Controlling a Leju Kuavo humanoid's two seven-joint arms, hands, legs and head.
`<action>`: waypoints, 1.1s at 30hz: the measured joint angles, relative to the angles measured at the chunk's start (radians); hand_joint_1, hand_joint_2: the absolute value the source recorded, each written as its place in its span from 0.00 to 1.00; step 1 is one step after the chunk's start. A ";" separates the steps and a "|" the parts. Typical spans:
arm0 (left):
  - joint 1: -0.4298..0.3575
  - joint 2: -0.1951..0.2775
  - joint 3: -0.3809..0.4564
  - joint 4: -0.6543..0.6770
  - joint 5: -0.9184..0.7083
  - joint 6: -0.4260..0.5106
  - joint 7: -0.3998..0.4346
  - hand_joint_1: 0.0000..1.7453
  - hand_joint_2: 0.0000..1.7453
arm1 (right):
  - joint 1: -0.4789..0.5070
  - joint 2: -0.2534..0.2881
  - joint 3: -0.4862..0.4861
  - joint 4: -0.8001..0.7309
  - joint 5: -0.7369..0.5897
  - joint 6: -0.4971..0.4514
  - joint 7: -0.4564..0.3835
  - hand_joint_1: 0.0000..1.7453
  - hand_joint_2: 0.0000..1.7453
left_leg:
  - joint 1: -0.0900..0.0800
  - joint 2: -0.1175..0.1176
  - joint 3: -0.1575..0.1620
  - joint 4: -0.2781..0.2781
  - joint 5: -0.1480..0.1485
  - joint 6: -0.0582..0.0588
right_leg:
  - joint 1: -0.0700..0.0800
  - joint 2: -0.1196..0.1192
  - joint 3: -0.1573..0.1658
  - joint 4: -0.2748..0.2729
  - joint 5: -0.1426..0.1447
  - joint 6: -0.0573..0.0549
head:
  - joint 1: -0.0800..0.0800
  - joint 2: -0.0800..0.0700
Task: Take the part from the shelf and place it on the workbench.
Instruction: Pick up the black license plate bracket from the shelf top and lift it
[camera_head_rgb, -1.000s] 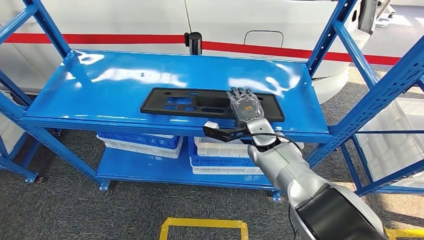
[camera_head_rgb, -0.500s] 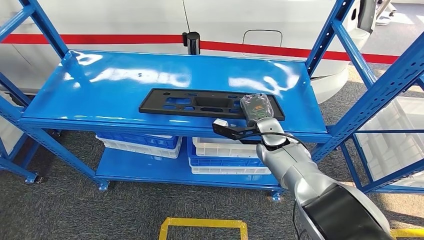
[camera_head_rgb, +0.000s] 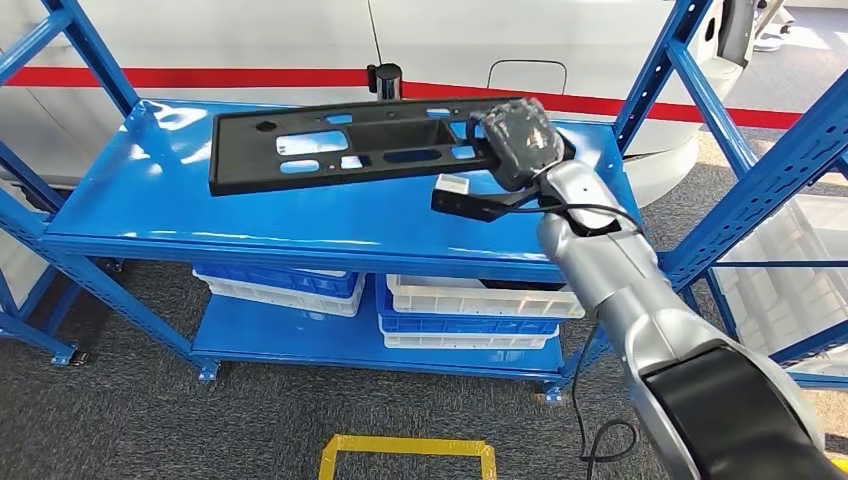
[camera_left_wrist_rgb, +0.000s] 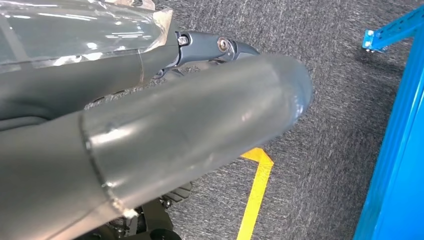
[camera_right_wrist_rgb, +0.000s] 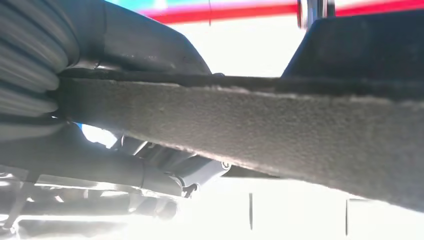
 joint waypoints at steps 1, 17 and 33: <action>0.001 0.000 0.000 0.000 0.005 -0.001 0.000 0.00 0.00 | 0.003 -0.023 -0.005 -0.057 -0.025 0.017 -0.005 0.97 1.00 | 0.000 0.000 0.000 0.000 0.000 0.000 | 0.000 0.000 0.000 0.000 0.000 0.000 | 0.000 0.000; -0.003 0.009 0.000 0.012 0.018 0.055 0.029 0.00 0.00 | 0.144 -0.219 -0.015 -0.514 -0.109 0.060 0.019 0.97 1.00 | -0.001 0.002 0.001 -0.001 0.000 0.000 | 0.000 0.000 0.000 0.000 0.000 0.000 | 0.000 0.000; -0.015 0.020 -0.048 0.024 -0.089 0.125 0.159 0.00 0.00 | 0.312 -0.297 -0.088 -0.574 -0.101 0.026 0.037 0.97 1.00 | -0.004 0.006 0.020 -0.026 0.010 0.041 | -0.016 -0.002 -0.146 0.291 -0.117 0.017 | 0.003 0.000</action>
